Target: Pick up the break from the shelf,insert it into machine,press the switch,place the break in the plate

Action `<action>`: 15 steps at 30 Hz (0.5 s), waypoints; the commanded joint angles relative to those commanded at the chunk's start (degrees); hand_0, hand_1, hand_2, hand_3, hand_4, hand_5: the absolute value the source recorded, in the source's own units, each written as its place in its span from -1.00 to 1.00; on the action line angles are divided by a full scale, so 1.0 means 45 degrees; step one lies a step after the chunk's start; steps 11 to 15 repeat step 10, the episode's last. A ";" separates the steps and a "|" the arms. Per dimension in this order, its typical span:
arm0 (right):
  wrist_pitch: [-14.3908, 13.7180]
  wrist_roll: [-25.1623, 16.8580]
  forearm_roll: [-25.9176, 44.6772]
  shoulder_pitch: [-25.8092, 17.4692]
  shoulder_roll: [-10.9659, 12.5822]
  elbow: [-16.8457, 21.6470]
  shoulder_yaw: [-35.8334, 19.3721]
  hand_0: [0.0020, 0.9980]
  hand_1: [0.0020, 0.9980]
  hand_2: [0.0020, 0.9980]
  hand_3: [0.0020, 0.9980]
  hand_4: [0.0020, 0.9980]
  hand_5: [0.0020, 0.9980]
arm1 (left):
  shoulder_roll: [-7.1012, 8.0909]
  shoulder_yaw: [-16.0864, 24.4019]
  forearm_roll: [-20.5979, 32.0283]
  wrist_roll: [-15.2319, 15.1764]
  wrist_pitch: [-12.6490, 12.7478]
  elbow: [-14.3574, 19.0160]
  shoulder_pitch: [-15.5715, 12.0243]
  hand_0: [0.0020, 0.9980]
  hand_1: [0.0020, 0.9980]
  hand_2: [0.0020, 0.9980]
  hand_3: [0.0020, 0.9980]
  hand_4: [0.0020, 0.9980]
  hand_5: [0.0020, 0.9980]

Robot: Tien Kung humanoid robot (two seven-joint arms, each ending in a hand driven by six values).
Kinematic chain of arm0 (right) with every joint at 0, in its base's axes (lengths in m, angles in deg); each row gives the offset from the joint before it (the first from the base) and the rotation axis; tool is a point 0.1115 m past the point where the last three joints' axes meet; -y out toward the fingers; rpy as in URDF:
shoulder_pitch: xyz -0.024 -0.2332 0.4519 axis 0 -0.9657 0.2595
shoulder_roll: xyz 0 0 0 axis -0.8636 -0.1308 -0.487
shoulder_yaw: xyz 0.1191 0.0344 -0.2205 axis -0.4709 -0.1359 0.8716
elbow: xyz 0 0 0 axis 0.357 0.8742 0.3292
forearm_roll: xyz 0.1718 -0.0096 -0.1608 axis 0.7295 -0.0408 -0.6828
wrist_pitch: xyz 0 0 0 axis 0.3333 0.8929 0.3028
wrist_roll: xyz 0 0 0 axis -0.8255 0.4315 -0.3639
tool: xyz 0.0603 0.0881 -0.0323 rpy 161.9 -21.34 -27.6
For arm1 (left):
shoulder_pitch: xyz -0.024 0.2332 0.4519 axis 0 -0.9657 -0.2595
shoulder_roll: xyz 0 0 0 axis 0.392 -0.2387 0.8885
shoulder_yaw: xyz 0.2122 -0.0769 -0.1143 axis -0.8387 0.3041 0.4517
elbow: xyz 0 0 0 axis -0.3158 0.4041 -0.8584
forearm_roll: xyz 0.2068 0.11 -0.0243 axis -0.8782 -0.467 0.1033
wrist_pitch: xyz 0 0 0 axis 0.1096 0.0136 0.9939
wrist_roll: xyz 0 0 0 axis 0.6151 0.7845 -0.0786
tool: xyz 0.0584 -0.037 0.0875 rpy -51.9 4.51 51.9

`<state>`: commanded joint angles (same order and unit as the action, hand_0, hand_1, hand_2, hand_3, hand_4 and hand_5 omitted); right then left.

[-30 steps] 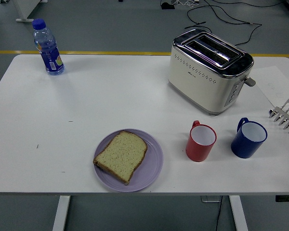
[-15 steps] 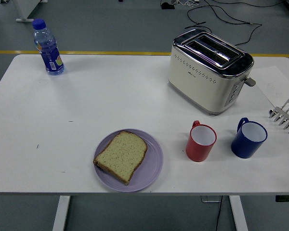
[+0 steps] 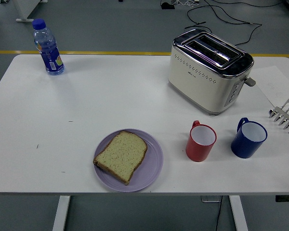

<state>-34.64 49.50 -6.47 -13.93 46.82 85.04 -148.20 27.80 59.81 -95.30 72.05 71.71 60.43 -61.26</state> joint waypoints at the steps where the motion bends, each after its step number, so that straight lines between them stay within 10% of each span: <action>1: -0.0014 0.0000 0.0004 -0.0001 -0.0002 -0.0001 -0.0004 0.50 0.40 0.41 0.28 -0.07 -0.41 | 0.0000 0.0001 0.0001 0.0000 0.0001 0.0000 0.0002 0.31 0.18 0.19 0.20 -0.35 0.89; 15: -0.0130 -0.0028 0.0111 -0.0027 0.0002 -0.0047 0.0049 0.49 0.39 0.41 0.28 -0.07 -0.42 | -0.0002 0.0006 -0.0033 0.0001 -0.0009 0.0000 -0.0014 0.31 0.18 0.19 0.20 -0.35 0.88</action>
